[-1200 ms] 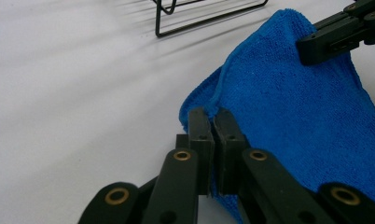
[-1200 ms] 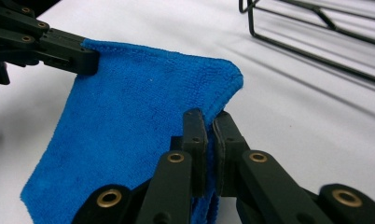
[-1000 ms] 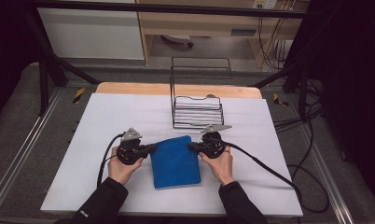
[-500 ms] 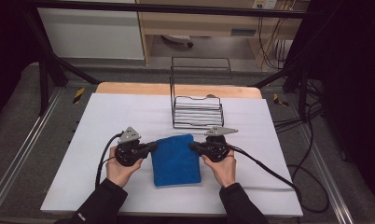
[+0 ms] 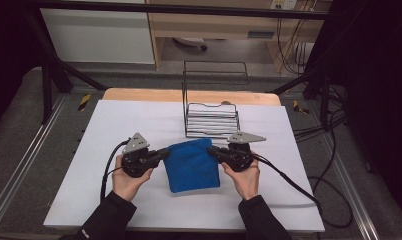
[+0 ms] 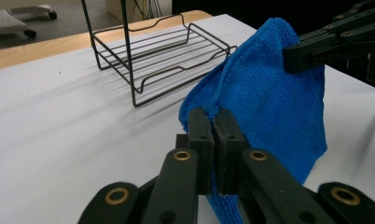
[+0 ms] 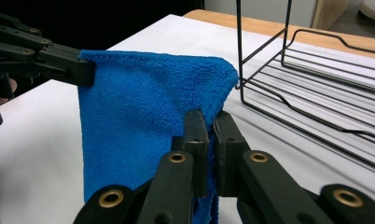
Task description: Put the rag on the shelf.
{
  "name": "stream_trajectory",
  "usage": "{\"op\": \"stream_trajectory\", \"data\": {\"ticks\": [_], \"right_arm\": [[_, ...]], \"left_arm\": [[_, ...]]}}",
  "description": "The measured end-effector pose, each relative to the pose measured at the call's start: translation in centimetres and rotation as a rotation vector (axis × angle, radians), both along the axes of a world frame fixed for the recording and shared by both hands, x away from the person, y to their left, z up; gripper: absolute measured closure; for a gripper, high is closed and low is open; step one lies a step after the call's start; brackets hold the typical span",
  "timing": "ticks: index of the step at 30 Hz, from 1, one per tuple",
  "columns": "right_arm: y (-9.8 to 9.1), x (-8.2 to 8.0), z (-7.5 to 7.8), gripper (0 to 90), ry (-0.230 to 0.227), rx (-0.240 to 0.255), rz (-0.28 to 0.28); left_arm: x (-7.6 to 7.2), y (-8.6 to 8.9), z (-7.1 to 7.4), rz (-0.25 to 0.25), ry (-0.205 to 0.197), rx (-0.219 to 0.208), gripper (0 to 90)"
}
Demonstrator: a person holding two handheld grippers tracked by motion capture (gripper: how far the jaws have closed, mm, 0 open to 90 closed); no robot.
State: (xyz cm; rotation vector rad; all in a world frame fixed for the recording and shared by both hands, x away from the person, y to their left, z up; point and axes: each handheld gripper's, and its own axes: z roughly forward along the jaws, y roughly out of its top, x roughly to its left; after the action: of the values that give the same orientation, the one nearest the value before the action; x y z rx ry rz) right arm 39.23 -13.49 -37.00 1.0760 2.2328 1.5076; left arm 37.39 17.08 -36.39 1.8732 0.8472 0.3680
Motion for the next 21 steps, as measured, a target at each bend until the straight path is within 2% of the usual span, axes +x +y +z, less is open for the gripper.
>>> {"op": "stream_trajectory", "data": {"ticks": [6,11,21], "right_arm": [[-0.2,-0.3,0.7,86.4,-0.027,-0.011,0.001],[-0.5,-0.5,1.3,86.4,-0.049,0.003,-0.011],[-1.4,-1.2,3.4,86.4,-0.131,0.023,-0.049]], "left_arm": [[0.0,-0.3,0.6,0.003,-0.012,-0.001,87.3],[-0.1,-0.6,1.3,0.002,-0.032,-0.006,87.3],[0.6,-1.5,3.2,0.007,-0.074,-0.034,87.3]]}}
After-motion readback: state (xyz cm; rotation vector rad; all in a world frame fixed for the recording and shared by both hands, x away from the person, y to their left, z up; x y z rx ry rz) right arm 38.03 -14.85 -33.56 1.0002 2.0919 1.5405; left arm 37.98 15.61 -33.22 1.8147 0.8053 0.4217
